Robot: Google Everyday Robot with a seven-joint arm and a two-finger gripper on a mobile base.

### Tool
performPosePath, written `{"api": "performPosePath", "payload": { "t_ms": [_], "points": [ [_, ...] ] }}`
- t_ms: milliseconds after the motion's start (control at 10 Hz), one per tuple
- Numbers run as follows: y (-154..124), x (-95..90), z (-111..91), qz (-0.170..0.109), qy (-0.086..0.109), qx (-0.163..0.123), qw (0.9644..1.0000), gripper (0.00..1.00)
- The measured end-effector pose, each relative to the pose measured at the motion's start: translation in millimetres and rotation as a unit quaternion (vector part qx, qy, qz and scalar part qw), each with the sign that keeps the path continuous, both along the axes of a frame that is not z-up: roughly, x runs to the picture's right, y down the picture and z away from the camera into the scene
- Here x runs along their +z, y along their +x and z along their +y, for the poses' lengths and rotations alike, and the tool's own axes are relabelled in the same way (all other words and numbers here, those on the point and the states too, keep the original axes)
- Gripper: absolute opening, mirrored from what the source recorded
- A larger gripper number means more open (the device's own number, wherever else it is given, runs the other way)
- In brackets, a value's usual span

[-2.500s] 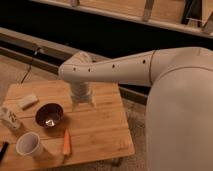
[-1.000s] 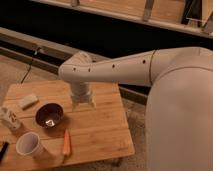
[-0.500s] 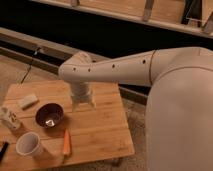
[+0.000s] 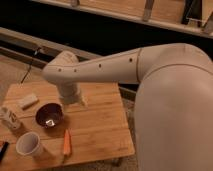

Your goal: Place the eraser on the white sponge

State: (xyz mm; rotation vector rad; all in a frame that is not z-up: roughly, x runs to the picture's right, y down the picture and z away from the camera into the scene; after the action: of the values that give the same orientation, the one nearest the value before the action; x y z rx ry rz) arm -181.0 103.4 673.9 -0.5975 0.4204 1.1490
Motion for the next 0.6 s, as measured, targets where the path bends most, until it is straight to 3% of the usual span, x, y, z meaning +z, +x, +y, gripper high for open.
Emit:
{"api": "performPosePath", "payload": {
  "t_ms": [100,200,400,500,600],
  "points": [
    [-22.1,-7.8,4.9,-0.024,-0.001,-0.03,0.9992,0.65],
    [-55.0,-18.2,11.0,-0.061,-0.001,-0.071,0.9956,0.65],
    [-96.1,-31.2,21.5,-0.108,-0.004,-0.123,0.9866,0.65],
    [-114.1,-35.3,26.7,-0.129,-0.005,-0.146,0.9808,0.65],
    [-136.3,-40.2,34.9,-0.156,-0.009,-0.176,0.972,0.65]
  ]
}}
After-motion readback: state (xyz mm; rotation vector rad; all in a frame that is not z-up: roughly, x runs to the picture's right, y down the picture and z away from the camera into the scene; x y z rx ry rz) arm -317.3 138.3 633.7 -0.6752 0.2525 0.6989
